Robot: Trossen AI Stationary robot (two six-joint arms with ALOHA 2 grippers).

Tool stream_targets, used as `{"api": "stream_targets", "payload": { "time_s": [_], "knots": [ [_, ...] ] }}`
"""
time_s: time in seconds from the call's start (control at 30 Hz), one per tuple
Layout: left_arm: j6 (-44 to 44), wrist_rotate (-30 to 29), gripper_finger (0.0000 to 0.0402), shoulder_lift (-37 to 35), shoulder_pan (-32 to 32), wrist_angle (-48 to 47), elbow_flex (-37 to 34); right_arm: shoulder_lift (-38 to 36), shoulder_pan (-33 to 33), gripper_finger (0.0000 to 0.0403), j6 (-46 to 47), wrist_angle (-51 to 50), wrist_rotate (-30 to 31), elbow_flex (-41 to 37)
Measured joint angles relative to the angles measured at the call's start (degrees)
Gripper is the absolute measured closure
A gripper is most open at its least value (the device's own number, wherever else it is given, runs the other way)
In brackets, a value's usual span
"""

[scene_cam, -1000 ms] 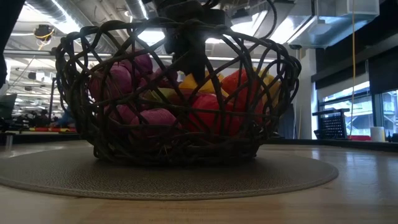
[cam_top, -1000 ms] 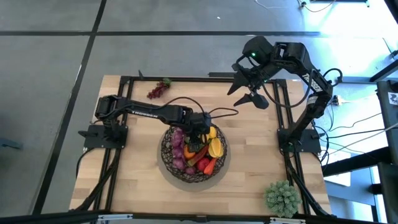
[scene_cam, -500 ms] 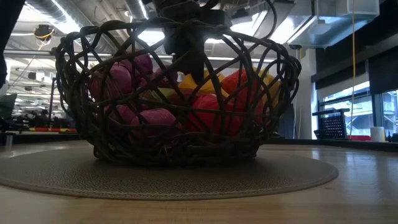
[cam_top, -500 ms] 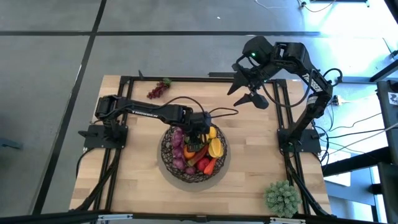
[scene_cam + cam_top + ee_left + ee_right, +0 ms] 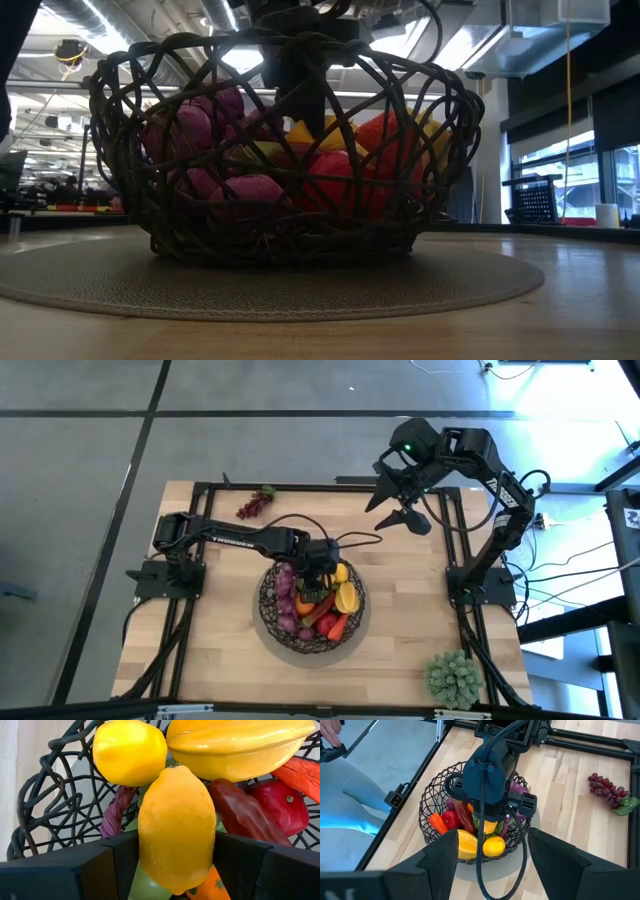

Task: Build produce basket
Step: Put the lemon into the mesh basket

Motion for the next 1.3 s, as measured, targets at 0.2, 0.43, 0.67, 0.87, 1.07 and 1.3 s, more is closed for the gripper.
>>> {"api": "stream_targets", "payload": {
  "time_s": [0.2,0.43,0.67,0.87,1.07,1.3],
  "knots": [
    [-1.5,0.0,0.0194,0.0,0.0,0.0,0.0,0.0,0.0,0.0166,0.0,1.4,0.0,0.0],
    [-1.7,-0.1,0.0194,0.0,0.1,0.7,0.0,0.0,0.0,0.0166,0.0,2.7,0.0,0.0],
    [-1.6,-0.1,0.0188,0.0,0.1,0.7,0.0,0.0,0.0,0.0166,0.0,3.0,0.0,0.0],
    [-1.2,-0.1,0.0158,-0.1,0.1,1.4,0.0,0.0,0.0,0.0166,0.0,3.0,0.0,0.0],
    [-1.1,-1.9,0.0131,-0.1,0.1,1.3,0.0,0.0,0.0,0.0166,0.0,3.0,0.0,0.0],
    [-0.2,-1.9,0.0132,-2.6,0.6,0.1,1.4,0.0,0.0,0.0166,0.0,3.0,0.0,0.0]
  ]
}}
